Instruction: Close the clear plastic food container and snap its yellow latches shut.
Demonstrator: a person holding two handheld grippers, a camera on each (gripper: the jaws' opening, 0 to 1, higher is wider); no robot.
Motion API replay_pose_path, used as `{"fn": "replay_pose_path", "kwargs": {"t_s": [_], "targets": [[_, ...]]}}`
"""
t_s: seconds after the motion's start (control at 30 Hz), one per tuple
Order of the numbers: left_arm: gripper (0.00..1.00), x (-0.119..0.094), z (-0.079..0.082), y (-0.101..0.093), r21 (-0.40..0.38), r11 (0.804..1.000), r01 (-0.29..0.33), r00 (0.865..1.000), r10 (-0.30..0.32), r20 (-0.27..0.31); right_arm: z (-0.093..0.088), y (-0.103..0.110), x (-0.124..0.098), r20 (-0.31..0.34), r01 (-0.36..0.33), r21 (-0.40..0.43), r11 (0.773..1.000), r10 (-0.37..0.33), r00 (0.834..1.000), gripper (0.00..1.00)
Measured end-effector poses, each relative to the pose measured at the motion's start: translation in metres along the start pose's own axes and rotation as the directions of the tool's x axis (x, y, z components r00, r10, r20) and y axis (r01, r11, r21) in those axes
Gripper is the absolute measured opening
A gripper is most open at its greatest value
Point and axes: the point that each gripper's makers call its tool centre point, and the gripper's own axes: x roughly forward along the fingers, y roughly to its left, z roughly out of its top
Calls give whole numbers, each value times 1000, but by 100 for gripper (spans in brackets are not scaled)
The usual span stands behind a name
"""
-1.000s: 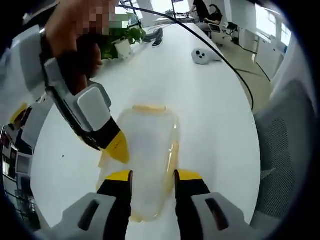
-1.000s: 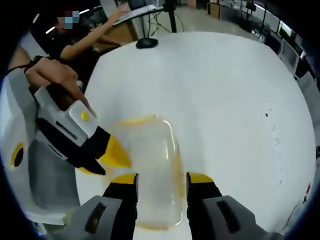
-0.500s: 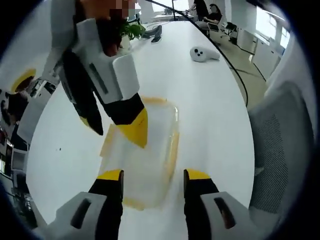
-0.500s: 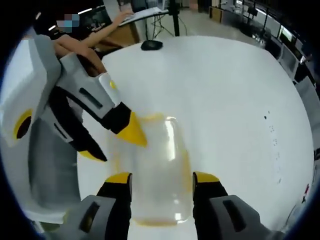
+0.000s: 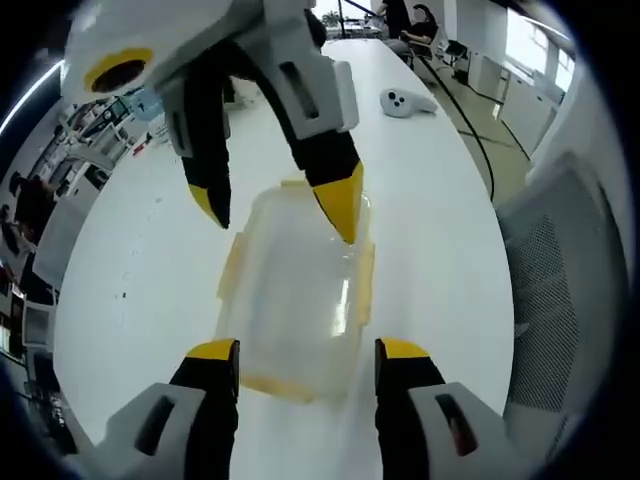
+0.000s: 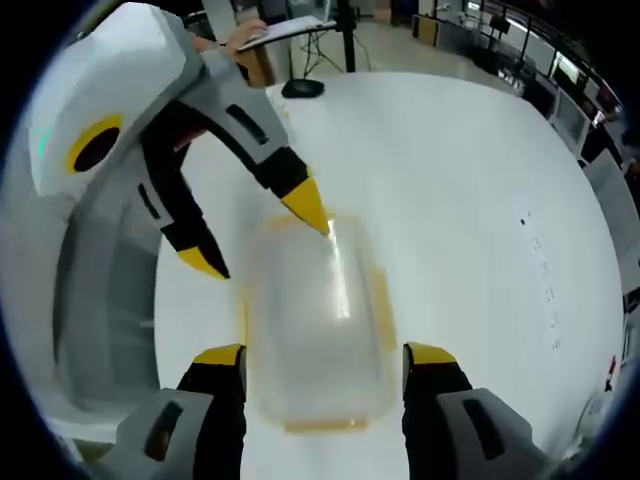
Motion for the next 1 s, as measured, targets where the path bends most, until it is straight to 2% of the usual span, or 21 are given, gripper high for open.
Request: {"fn": "replay_pose_path", "kwargs": {"t_s": [0.13, 0.37, 0.5, 0.7, 1.0], "targets": [[57, 0, -4, 3, 57, 998, -1, 1000, 1, -14, -6, 3, -1, 21, 8, 24, 1000, -8, 1000, 68], [61, 3, -9, 4, 58, 998, 13, 1000, -12, -13, -16, 6, 0, 24, 32, 32, 999, -33, 999, 70], [66, 5, -9, 7, 65, 998, 16, 1000, -16, -9, -17, 6, 2, 30, 53, 24, 998, -53, 998, 72], [68, 7, -8, 10, 79, 997, 15, 1000, -15, -2, -17, 9, 5, 42, 66, 34, 997, -67, 997, 73], [73, 15, -8, 16, 87, 996, 11, 1000, -11, -4, -24, 7, 3, 22, 101, -17, 995, -101, 995, 74]]}}
